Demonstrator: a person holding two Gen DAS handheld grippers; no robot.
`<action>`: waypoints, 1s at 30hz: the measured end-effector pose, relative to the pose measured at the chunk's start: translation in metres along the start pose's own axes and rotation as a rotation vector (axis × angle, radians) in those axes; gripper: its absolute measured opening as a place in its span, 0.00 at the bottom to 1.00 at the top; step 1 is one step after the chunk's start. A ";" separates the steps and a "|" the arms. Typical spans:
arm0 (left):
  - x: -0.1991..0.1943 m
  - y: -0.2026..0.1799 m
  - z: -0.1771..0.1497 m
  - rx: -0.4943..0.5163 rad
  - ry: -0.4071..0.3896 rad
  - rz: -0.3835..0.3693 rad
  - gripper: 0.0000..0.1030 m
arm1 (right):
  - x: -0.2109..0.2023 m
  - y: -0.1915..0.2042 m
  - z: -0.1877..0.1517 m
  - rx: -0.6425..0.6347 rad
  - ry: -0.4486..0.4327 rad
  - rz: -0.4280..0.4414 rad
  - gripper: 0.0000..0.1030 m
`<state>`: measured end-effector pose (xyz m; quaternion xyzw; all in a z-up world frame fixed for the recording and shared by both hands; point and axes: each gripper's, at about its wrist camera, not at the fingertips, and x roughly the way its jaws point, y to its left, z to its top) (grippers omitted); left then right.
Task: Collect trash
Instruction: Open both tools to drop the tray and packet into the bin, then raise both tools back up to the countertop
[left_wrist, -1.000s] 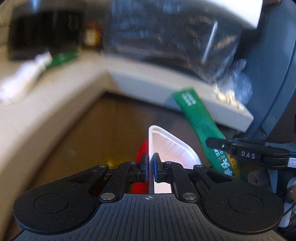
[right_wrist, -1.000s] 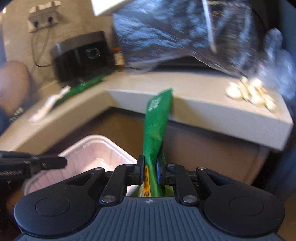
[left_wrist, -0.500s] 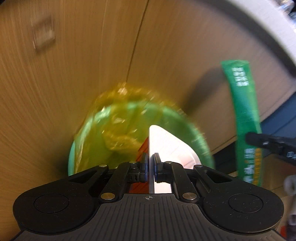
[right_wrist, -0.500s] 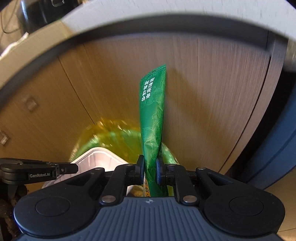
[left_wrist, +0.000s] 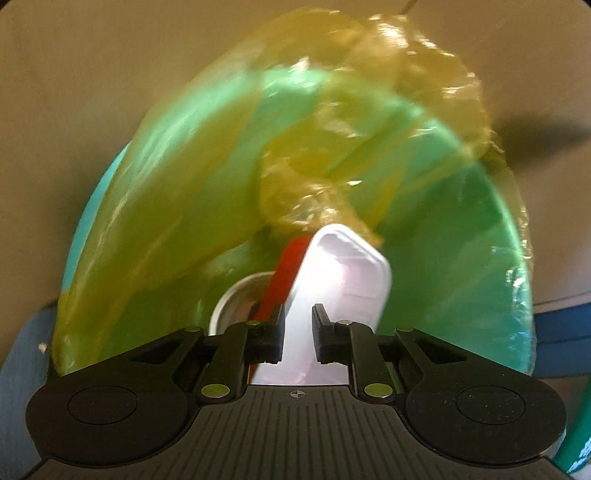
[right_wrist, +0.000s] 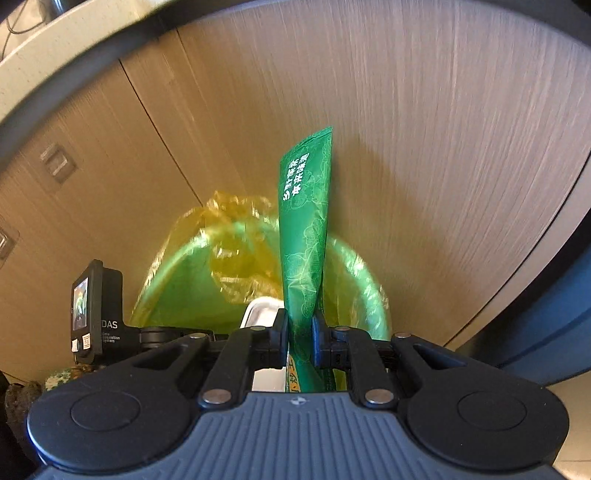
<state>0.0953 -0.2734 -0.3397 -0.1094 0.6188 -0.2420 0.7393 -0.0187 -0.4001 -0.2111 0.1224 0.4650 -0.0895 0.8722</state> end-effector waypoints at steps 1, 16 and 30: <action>-0.002 0.004 0.000 -0.018 -0.001 -0.006 0.18 | 0.003 0.000 0.000 0.007 0.018 0.012 0.12; -0.119 0.010 -0.012 0.077 -0.207 -0.153 0.18 | 0.046 0.028 0.020 0.033 0.113 0.078 0.52; -0.158 0.014 -0.031 0.121 -0.289 -0.128 0.18 | 0.042 0.030 0.020 0.026 0.090 -0.001 0.55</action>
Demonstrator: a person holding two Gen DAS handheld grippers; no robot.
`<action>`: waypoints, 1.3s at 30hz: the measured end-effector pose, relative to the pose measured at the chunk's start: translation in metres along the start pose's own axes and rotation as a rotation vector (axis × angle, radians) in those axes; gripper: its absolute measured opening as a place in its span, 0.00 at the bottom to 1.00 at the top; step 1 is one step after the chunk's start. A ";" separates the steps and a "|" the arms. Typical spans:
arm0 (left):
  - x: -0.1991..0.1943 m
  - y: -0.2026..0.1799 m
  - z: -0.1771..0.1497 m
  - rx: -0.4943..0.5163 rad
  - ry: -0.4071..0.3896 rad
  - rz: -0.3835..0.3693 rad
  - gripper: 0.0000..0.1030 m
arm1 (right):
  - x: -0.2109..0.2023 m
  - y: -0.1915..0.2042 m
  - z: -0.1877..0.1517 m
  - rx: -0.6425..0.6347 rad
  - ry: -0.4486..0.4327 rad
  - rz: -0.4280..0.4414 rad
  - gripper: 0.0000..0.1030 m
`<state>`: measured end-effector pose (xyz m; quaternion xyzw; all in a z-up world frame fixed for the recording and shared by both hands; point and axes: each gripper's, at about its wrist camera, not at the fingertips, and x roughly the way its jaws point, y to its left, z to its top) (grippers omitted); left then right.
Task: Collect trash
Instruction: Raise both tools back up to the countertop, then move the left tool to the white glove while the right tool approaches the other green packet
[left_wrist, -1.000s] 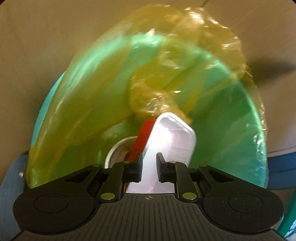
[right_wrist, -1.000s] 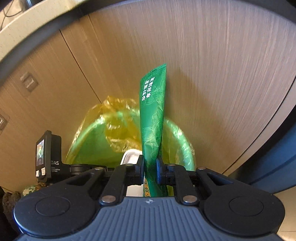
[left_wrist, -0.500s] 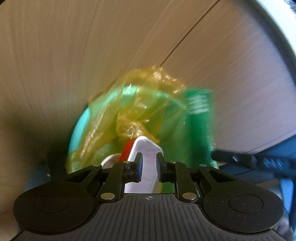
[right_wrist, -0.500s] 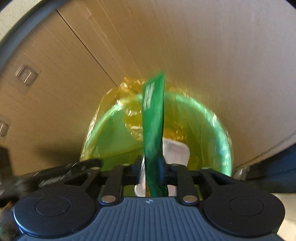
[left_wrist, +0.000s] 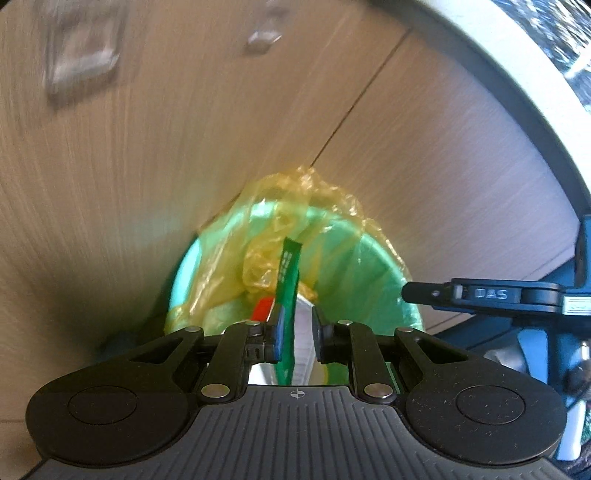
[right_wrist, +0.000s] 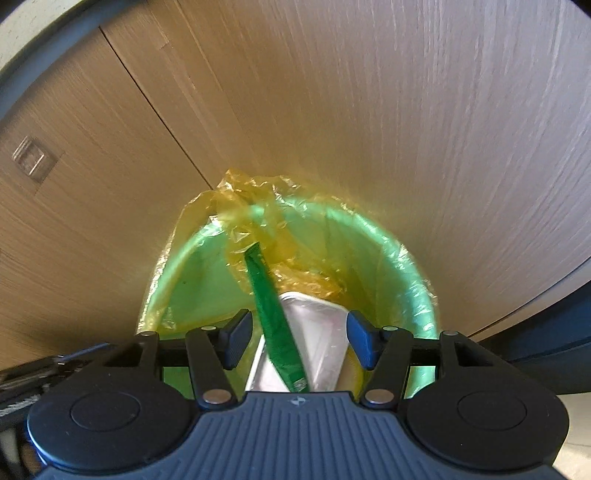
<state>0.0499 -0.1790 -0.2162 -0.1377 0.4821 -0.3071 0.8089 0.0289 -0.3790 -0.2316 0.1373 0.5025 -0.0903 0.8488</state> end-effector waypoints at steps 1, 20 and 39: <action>-0.005 -0.006 0.002 0.025 -0.014 -0.005 0.18 | 0.000 0.000 0.000 -0.011 -0.010 -0.016 0.55; -0.220 -0.082 0.078 0.385 -0.296 0.085 0.18 | -0.064 0.031 -0.012 -0.161 -0.347 -0.112 0.66; -0.281 -0.011 0.212 0.225 -0.443 0.125 0.20 | -0.211 0.187 0.173 -0.304 -0.526 0.070 0.75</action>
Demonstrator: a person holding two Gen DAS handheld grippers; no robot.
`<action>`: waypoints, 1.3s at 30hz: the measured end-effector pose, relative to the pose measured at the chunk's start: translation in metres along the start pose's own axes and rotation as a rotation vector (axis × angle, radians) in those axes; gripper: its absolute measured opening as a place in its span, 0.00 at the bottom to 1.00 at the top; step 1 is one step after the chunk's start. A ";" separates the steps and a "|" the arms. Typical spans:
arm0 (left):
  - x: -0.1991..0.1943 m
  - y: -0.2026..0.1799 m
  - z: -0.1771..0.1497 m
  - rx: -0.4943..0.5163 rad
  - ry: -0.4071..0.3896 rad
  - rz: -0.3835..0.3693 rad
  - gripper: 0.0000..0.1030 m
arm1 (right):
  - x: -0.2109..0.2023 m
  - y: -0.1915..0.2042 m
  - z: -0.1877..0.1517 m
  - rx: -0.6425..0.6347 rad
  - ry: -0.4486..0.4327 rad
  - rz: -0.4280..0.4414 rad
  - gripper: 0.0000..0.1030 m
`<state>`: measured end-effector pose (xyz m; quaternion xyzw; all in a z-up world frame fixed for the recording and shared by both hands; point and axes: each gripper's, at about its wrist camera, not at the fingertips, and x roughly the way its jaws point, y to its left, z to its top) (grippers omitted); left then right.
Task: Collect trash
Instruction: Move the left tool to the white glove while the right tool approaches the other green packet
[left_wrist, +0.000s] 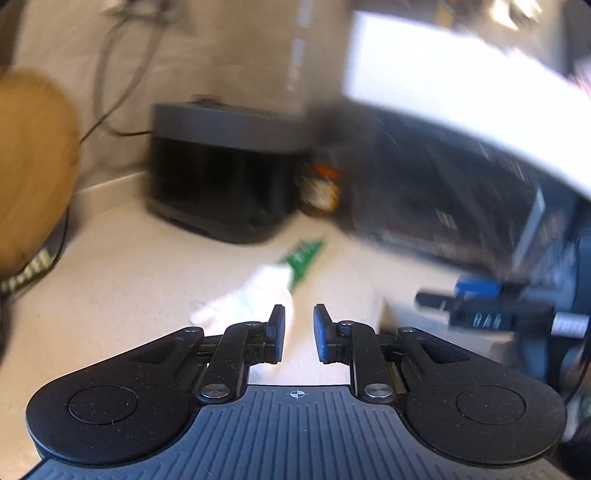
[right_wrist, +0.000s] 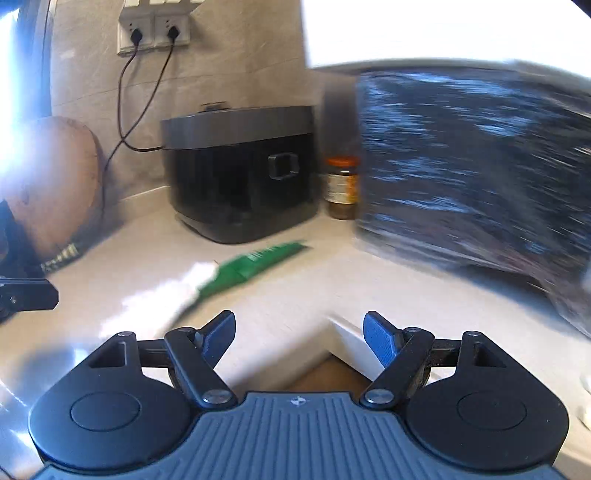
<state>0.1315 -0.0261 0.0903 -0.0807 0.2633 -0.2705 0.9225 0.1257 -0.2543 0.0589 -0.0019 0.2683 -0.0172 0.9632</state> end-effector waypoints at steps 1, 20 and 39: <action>0.001 0.010 0.003 -0.022 -0.014 0.011 0.20 | 0.008 0.007 0.008 0.002 0.019 0.020 0.75; 0.106 0.004 -0.008 0.280 0.108 -0.009 0.23 | 0.163 0.054 0.047 0.083 0.300 0.316 0.16; 0.106 0.040 -0.019 0.242 0.239 0.200 0.23 | 0.174 0.069 0.055 0.132 0.251 0.043 0.74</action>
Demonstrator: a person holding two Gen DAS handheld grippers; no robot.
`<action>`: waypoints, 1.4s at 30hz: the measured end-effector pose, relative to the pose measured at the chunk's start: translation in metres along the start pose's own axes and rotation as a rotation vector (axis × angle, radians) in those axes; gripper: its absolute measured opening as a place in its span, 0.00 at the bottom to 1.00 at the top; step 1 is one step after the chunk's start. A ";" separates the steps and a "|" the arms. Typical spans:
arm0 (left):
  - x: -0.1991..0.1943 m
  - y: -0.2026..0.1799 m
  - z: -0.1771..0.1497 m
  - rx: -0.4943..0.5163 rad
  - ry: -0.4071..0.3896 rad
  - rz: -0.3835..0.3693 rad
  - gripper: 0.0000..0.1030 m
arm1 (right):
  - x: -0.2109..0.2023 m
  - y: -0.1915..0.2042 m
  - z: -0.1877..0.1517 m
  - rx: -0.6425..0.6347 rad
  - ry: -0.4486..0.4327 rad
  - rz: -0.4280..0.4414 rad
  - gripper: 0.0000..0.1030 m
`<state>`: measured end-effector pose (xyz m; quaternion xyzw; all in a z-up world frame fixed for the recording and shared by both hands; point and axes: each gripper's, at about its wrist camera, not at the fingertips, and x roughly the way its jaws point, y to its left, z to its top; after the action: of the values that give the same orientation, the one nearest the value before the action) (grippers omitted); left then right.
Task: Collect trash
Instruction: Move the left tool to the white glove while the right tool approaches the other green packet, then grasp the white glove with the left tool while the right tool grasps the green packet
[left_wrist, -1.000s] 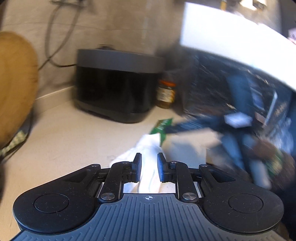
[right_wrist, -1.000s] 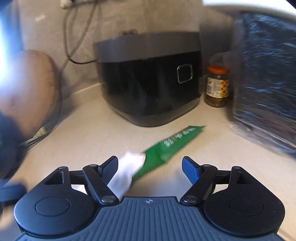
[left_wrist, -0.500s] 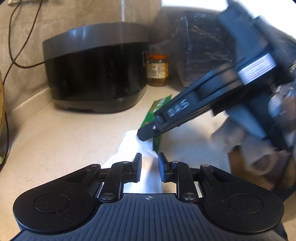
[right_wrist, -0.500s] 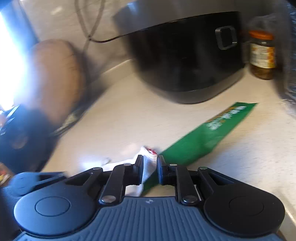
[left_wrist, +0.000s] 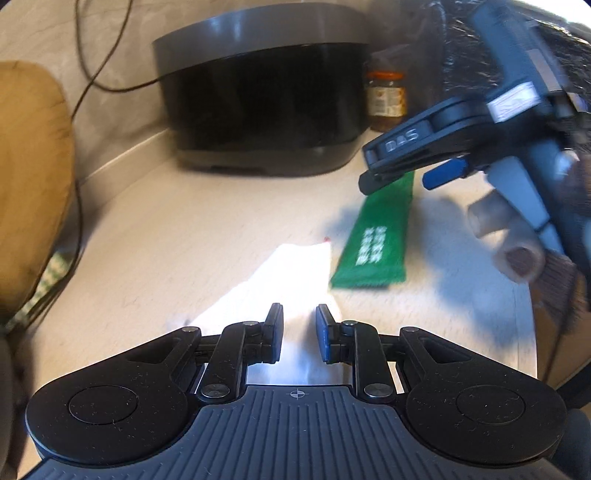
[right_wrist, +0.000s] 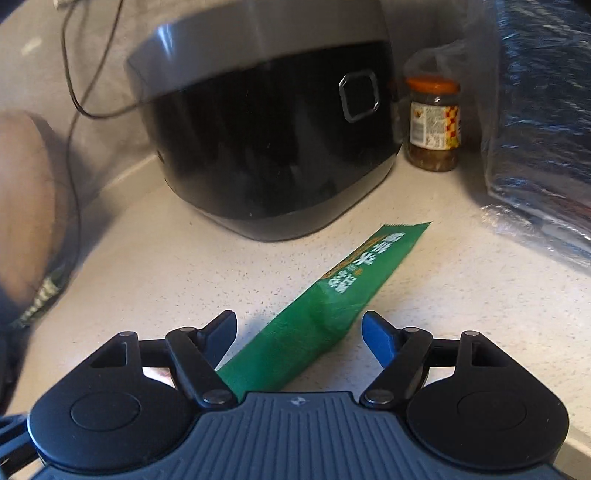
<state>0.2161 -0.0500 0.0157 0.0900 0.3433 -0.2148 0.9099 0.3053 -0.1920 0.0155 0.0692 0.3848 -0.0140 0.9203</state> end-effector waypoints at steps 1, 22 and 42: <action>-0.005 0.004 -0.003 -0.013 -0.003 -0.007 0.23 | 0.005 0.005 0.000 -0.011 0.010 -0.013 0.74; 0.006 0.040 -0.016 -0.272 0.039 -0.208 0.24 | -0.103 -0.015 -0.102 -0.336 -0.031 0.081 0.22; -0.031 -0.014 -0.040 0.088 0.027 -0.176 0.18 | -0.113 -0.027 -0.104 -0.231 -0.091 0.144 0.67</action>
<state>0.1658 -0.0397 0.0063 0.1020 0.3523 -0.3077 0.8780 0.1502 -0.2075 0.0201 -0.0103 0.3358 0.0933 0.9373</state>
